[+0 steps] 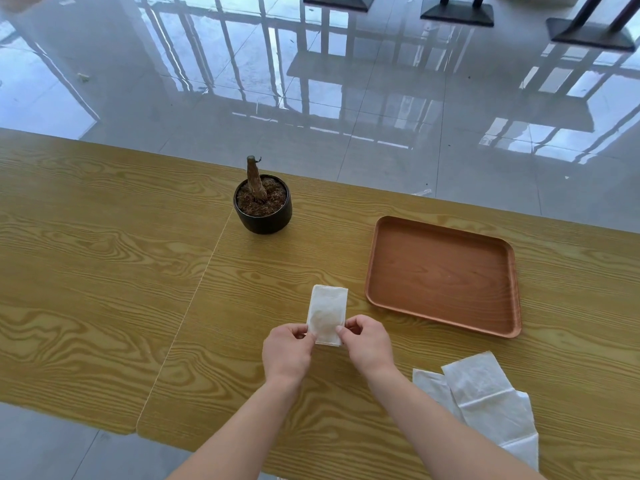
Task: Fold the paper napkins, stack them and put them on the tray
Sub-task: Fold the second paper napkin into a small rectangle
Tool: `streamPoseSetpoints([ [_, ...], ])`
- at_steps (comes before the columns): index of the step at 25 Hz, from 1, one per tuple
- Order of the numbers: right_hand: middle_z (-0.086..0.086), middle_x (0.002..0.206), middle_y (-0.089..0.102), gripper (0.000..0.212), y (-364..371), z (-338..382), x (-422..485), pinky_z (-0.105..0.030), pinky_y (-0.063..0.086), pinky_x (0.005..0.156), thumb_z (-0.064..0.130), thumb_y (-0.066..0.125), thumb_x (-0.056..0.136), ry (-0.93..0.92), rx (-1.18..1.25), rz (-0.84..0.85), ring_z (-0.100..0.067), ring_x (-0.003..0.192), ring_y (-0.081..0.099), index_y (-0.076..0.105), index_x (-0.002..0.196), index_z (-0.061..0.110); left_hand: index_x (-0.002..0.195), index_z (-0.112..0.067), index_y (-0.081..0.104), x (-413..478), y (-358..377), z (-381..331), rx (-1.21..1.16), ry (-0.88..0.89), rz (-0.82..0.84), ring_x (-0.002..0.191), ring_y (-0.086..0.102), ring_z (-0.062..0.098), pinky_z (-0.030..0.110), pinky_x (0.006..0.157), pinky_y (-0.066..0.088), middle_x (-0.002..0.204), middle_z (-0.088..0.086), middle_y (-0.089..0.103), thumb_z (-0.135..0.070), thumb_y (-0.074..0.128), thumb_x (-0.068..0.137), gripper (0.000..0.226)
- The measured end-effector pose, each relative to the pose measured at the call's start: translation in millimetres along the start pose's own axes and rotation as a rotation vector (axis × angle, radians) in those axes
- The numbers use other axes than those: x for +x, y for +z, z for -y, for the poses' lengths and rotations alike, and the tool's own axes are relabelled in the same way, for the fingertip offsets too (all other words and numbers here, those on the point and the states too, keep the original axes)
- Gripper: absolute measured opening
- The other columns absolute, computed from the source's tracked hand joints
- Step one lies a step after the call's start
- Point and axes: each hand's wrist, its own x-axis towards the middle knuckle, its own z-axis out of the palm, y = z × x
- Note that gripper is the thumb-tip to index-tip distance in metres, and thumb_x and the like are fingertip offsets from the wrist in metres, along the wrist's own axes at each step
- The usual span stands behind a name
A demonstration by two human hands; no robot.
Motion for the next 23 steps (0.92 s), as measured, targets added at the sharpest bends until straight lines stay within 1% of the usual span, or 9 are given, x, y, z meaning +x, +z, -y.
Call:
streamPoseSetpoints([
  [3,0.012,0.073,0.068,0.016,3.4,0.0,4.8,-0.024,0.045,0.06,0.031,0.073,0.086,0.003,-0.065,-0.003,-0.002,0.069,0.06,0.064,0.073,0.029,0.084,-0.025,0.079,3.1,1.4,2.0,0.087,0.014,-0.009,0.072,0.066,0.002,0.027,0.071,0.053,0.072,-0.015,0.071,-0.031,0.076,0.083,0.007],
  [6,0.015,0.073,0.066,0.014,5.0,0.8,4.9,-0.021,0.04,0.057,0.034,0.072,0.085,0.015,-0.11,-0.01,0.002,0.07,0.058,0.063,0.075,0.031,0.084,-0.026,0.079,5.4,1.5,6.3,0.112,0.018,-0.01,0.07,0.063,-0.003,0.023,0.066,0.05,0.069,-0.018,0.069,-0.032,0.076,0.083,0.006],
  [9,0.014,0.073,0.068,0.013,5.3,0.7,5.8,-0.023,0.044,0.058,0.035,0.072,0.085,0.027,-0.109,-0.018,0.001,0.07,0.06,0.064,0.076,0.031,0.079,-0.03,0.077,6.1,0.5,4.1,0.113,0.031,-0.012,0.068,0.062,-0.005,0.018,0.061,0.045,0.066,-0.019,0.068,-0.033,0.076,0.083,0.005],
  [11,0.012,0.074,0.069,0.012,5.4,0.1,5.5,-0.027,0.049,0.063,0.035,0.072,0.085,0.036,-0.098,-0.012,-0.003,0.071,0.063,0.065,0.078,0.03,0.07,-0.037,0.072,6.3,0.9,2.1,0.116,0.044,-0.014,0.067,0.062,-0.005,0.015,0.058,0.042,0.064,-0.019,0.067,-0.034,0.076,0.082,0.013],
  [13,0.012,0.075,0.07,0.011,5.3,-0.5,5.4,-0.03,0.052,0.066,0.035,0.072,0.085,0.037,-0.099,-0.007,-0.004,0.072,0.064,0.065,0.078,0.029,0.071,-0.037,0.072,6.6,1.9,1.5,0.122,0.04,-0.015,0.067,0.062,-0.005,0.014,0.058,0.041,0.064,-0.019,0.067,-0.033,0.076,0.081,0.012],
  [15,0.013,0.075,0.07,0.011,5.0,0.3,6.5,-0.029,0.053,0.066,0.036,0.071,0.085,0.033,-0.113,-0.004,-0.003,0.072,0.064,0.065,0.078,0.03,0.08,-0.031,0.077,9.1,2.4,3.0,0.112,0.025,-0.023,0.069,0.063,-0.005,0.015,0.06,0.042,0.067,-0.019,0.068,-0.033,0.077,0.081,0.002],
  [18,0.013,0.076,0.07,0.011,2.8,3.2,9.3,-0.029,0.053,0.065,0.036,0.071,0.085,0.031,-0.128,-0.004,-0.003,0.072,0.065,0.065,0.079,0.03,0.085,-0.029,0.078,11.5,2.0,7.2,0.117,0.033,-0.025,0.07,0.063,-0.004,0.016,0.061,0.045,0.068,-0.017,0.069,-0.032,0.077,0.081,0.005],
  [21,0.011,0.077,0.072,0.01,2.1,3.4,10.8,-0.036,0.058,0.07,0.035,0.071,0.085,0.044,-0.11,0.005,-0.009,0.074,0.068,0.065,0.08,0.029,0.088,-0.027,0.077,11.9,1.6,9.0,0.122,0.025,-0.033,0.074,0.066,0.002,0.027,0.072,0.054,0.073,-0.015,0.071,-0.033,0.077,0.081,0.009],
  [23,0.01,0.076,0.072,0.009,2.1,3.4,10.1,-0.039,0.059,0.072,0.034,0.071,0.084,0.043,-0.107,-0.003,-0.011,0.073,0.069,0.065,0.079,0.029,0.09,-0.025,0.076,11.6,2.2,9.8,0.123,0.028,-0.048,0.078,0.067,0.007,0.033,0.077,0.055,0.077,-0.013,0.072,-0.033,0.076,0.082,0.011],
])
